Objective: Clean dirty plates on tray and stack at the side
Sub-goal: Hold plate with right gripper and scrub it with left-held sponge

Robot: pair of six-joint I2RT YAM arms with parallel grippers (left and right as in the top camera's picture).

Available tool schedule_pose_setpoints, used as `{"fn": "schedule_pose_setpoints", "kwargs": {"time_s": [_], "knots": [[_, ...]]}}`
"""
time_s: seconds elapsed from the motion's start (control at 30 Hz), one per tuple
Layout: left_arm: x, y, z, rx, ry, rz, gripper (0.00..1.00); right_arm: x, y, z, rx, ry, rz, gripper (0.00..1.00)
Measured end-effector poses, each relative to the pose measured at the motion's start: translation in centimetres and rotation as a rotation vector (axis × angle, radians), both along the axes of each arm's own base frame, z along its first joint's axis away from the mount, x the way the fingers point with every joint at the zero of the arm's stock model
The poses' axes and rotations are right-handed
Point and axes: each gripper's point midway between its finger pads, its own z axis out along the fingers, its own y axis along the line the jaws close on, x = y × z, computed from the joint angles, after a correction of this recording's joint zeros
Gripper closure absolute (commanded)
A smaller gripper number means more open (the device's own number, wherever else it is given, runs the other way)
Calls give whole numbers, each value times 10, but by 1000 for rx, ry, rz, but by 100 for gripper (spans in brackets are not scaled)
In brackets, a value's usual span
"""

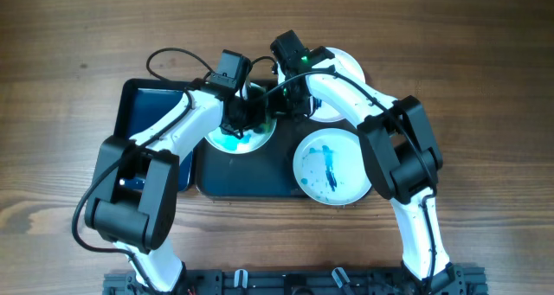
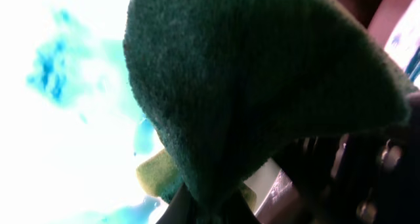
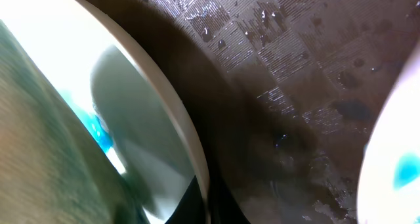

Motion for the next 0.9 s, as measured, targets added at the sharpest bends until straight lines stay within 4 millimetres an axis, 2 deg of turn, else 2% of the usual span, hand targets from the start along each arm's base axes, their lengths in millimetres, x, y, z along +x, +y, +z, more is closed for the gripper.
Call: {"fn": "schedule_pose_setpoints", "kwargs": {"time_s": [0.07,0.2,0.33,0.43,0.5,0.53,0.63,0.8,0.9], "knots": [[11,12,-1,65,-47,42,96,0,0,0,1,-2,0,96],[27,52,-1,280,-130,157,96,1,1,0,3,-7,5,96],[10,71,-6,379,-65,167,96,1,1,0,4,-11,11,96],[-7,58,-11,313,12,76,96,2,1,0,6,-20,24,96],[-10,36,-10,199,19,-45,96,2,1,0,6,-21,24,96],[-9,18,-7,122,-2,-123,96,3,2,0,7,-23,24,96],[0,3,-3,85,-70,-192,96,3,2,1,9,-25,24,96],[42,31,-1,274,-229,-86,96,4,2,1,9,-26,23,96],[50,44,-8,337,-245,-48,96,4,3,1,11,-28,24,96]]}}
